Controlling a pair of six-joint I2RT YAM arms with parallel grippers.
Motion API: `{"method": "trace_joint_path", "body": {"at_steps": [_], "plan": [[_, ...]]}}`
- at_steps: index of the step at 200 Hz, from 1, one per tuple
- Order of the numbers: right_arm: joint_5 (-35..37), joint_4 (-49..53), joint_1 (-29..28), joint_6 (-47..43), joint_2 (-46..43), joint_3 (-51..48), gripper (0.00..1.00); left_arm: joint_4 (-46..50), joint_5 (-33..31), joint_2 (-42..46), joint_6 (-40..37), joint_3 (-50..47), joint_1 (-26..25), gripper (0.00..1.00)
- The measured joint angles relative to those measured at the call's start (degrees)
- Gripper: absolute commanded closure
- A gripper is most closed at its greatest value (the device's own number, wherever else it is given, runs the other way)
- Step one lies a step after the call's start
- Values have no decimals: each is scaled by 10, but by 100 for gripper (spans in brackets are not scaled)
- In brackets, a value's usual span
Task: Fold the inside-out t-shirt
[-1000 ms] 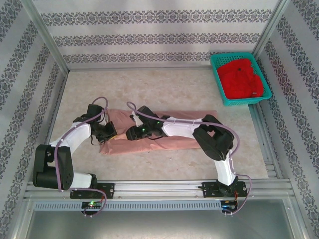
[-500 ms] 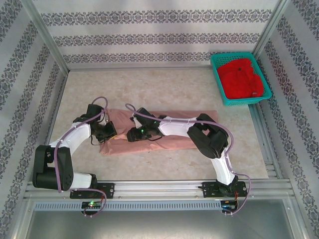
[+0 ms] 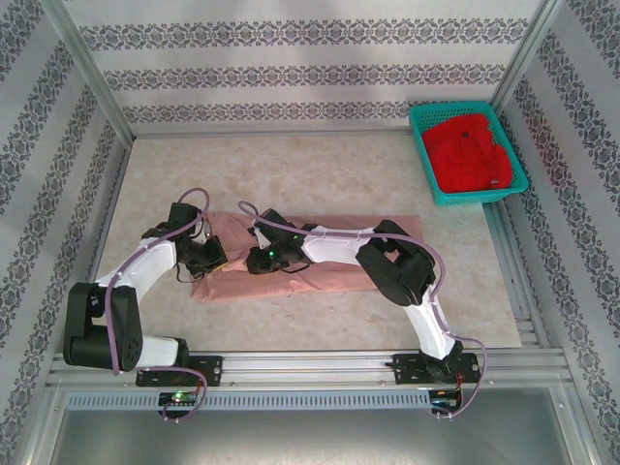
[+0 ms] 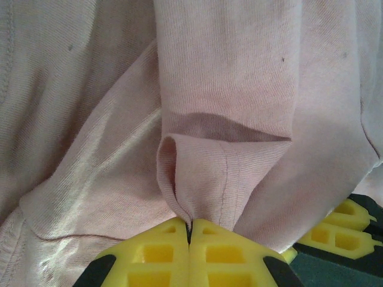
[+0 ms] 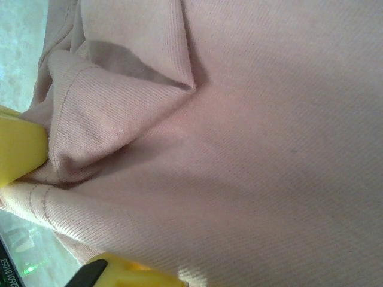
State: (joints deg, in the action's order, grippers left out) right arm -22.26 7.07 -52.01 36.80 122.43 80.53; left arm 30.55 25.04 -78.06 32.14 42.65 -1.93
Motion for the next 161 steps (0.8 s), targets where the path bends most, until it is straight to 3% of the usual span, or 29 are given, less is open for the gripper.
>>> {"method": "trace_joint_path", "body": {"at_steps": [161], "plan": [[-34, 2, 2, 8, -64, -53, 97, 0, -1, 1, -2, -5, 0, 94]]}}
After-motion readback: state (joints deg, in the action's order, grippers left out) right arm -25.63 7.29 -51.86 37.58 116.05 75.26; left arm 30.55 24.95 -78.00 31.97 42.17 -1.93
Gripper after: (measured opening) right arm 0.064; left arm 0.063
